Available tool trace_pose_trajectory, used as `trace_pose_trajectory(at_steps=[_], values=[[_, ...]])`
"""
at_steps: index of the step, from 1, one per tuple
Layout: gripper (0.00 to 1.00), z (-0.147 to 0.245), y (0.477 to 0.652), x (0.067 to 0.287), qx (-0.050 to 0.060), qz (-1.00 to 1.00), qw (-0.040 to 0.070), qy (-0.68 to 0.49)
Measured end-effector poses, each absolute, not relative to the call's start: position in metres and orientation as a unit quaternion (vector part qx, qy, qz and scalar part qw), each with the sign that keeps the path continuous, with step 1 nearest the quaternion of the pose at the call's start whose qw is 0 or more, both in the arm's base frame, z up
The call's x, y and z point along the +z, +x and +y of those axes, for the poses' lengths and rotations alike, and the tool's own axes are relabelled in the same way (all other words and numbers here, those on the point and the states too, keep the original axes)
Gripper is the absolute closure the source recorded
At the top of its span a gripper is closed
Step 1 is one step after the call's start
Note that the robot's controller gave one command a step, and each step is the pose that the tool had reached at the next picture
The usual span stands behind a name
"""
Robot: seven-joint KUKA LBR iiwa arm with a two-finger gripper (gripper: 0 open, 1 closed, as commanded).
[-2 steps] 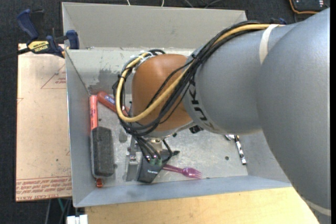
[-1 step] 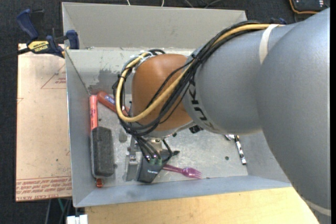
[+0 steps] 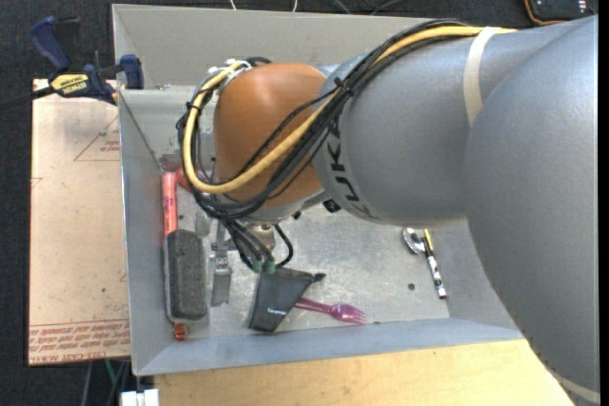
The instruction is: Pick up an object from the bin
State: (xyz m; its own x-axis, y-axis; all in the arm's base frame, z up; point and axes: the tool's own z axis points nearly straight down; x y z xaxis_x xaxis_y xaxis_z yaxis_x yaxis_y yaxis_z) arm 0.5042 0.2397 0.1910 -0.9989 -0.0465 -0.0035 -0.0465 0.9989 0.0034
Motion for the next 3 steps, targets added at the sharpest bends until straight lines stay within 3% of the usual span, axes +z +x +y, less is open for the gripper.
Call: trace_pose_trajectory(at_steps=[1,2,3], values=[[0.0,0.144,0.497,0.135,0.0,0.999,-0.001,0.044],[0.0,0.093,0.547,0.224,0.003,0.998,0.003,0.062],[0.0,0.102,0.501,0.141,0.0,0.997,-0.005,0.082]])
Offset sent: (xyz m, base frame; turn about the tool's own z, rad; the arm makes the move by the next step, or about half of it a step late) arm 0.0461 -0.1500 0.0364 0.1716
